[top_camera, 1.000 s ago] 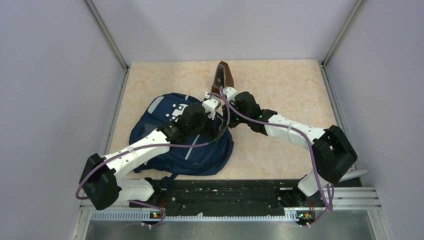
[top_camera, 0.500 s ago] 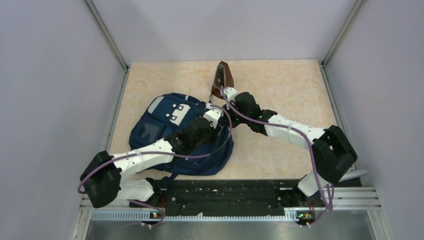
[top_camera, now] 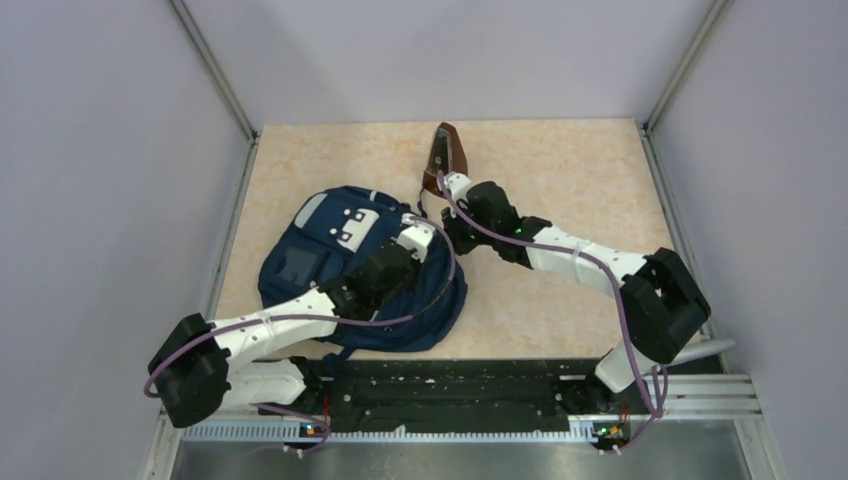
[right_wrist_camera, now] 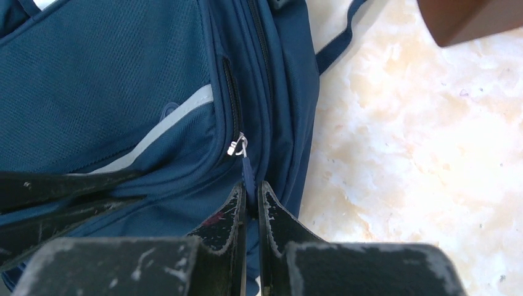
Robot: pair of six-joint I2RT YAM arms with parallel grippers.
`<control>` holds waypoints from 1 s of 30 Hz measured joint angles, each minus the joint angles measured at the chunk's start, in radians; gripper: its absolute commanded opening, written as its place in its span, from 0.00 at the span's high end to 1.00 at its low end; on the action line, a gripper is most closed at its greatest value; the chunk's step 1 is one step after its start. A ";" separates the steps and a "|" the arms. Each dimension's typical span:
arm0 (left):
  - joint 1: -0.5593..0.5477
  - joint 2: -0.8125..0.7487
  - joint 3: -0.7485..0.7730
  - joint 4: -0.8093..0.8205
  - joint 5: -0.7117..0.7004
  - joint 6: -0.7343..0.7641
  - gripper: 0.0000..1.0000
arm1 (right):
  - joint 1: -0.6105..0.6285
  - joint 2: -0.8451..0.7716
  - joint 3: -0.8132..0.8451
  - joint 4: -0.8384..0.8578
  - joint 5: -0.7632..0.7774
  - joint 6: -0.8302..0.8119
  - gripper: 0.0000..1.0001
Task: Pack the student bag
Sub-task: Zip the student bag at the center of the board.
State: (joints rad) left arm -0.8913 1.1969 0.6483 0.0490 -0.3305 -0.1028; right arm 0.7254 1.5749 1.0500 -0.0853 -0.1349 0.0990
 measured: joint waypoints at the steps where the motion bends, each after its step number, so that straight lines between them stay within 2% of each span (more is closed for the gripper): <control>1: 0.000 -0.012 -0.005 -0.002 0.002 -0.002 1.00 | 0.000 0.008 0.010 -0.001 -0.004 -0.003 1.00; 11: 0.002 -0.154 -0.056 -0.077 0.042 -0.042 1.00 | 0.002 0.161 0.170 -0.023 -0.084 -0.022 1.00; 23: 0.025 -0.169 -0.057 -0.147 -0.034 -0.075 1.00 | 0.006 0.348 0.367 -0.079 -0.198 -0.042 1.00; 29: 0.021 -0.158 -0.051 -0.149 -0.073 -0.149 1.00 | 0.005 0.348 0.371 -0.076 -0.170 -0.034 0.67; 30: 0.018 -0.143 -0.040 -0.156 -0.081 -0.169 1.00 | 0.005 0.346 0.370 -0.074 -0.151 -0.028 0.58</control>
State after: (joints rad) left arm -0.8730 1.0534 0.6083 -0.1066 -0.4118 -0.2714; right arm 0.7300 1.9205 1.4204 -0.1593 -0.2855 0.0711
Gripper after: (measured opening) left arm 0.041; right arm 0.256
